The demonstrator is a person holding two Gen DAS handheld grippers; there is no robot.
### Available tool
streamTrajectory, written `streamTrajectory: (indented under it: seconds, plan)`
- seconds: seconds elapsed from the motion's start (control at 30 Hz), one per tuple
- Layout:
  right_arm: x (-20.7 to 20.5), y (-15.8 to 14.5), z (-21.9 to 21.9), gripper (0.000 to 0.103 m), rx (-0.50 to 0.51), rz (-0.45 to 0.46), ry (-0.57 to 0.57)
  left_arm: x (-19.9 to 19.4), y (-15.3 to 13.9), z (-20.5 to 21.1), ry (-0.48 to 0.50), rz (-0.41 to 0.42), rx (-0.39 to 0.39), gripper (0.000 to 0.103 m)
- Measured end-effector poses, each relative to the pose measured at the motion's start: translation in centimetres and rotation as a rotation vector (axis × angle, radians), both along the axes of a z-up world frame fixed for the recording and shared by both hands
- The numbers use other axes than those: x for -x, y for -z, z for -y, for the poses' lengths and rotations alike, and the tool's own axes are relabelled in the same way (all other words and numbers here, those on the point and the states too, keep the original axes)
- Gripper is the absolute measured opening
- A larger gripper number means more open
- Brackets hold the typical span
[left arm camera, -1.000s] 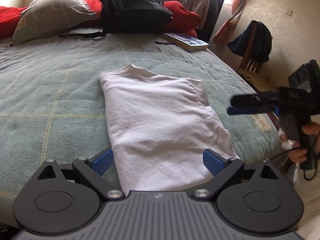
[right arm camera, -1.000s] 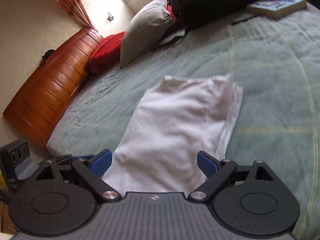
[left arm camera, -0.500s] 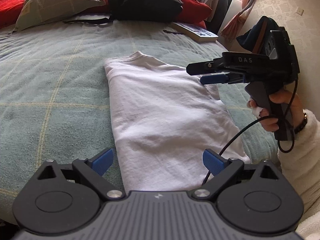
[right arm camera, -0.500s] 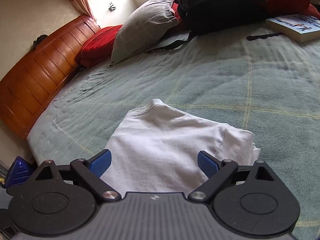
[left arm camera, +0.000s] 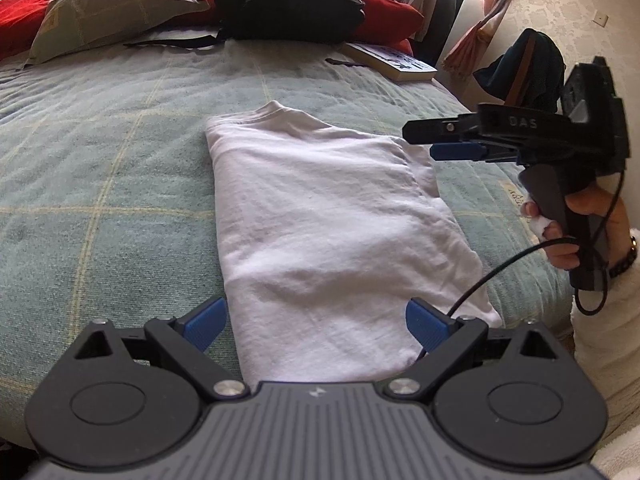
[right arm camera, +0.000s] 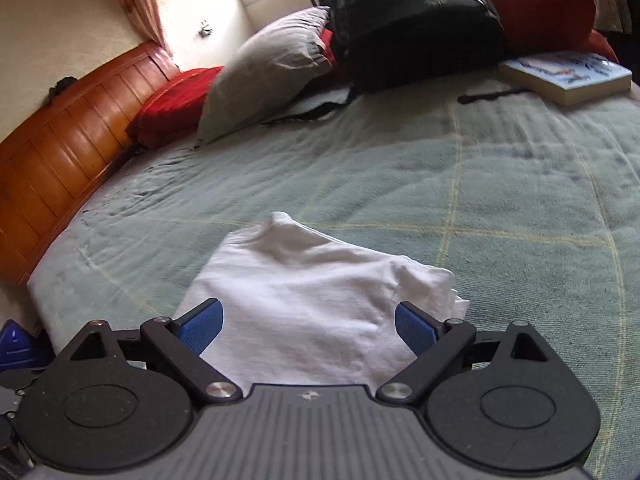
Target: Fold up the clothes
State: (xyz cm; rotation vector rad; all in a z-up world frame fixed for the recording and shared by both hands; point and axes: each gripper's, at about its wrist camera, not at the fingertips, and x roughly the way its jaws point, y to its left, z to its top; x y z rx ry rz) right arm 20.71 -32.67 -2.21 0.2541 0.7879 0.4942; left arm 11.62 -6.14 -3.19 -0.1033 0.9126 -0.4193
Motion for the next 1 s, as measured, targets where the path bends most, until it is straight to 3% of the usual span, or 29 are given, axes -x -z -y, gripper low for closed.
streamTrajectory:
  seconds: [0.17,0.33,0.47,0.57,0.73,1.0]
  plan:
    - [2.0,-0.7,-1.4,0.096,-0.038,-0.009,-0.095,0.5,-0.3,0.2,0.002,0.012,-0.009,0.096]
    - [2.9,1.1,-1.9,0.096,-0.098,-0.11,-0.156,0.8,-0.5,0.2,0.003,0.02,-0.002,0.096]
    - [3.5,3.3,0.4,0.096,-0.106,-0.193,-0.097,0.8,-0.4,-0.3,-0.001,0.02,0.015,0.096]
    - [4.4,3.0,3.1,0.096,-0.21,-0.202,-0.072,0.3,-0.4,-0.8,-0.001,0.02,0.021,0.096]
    - [4.5,2.7,5.7,0.1,-0.26,-0.21,-0.004,-1.8,-0.3,-1.8,0.011,0.016,0.083,0.096]
    - [3.1,6.1,7.0,0.1,-0.358,-0.337,0.044,-6.8,2.2,-4.0,0.001,-0.121,0.219,0.096]
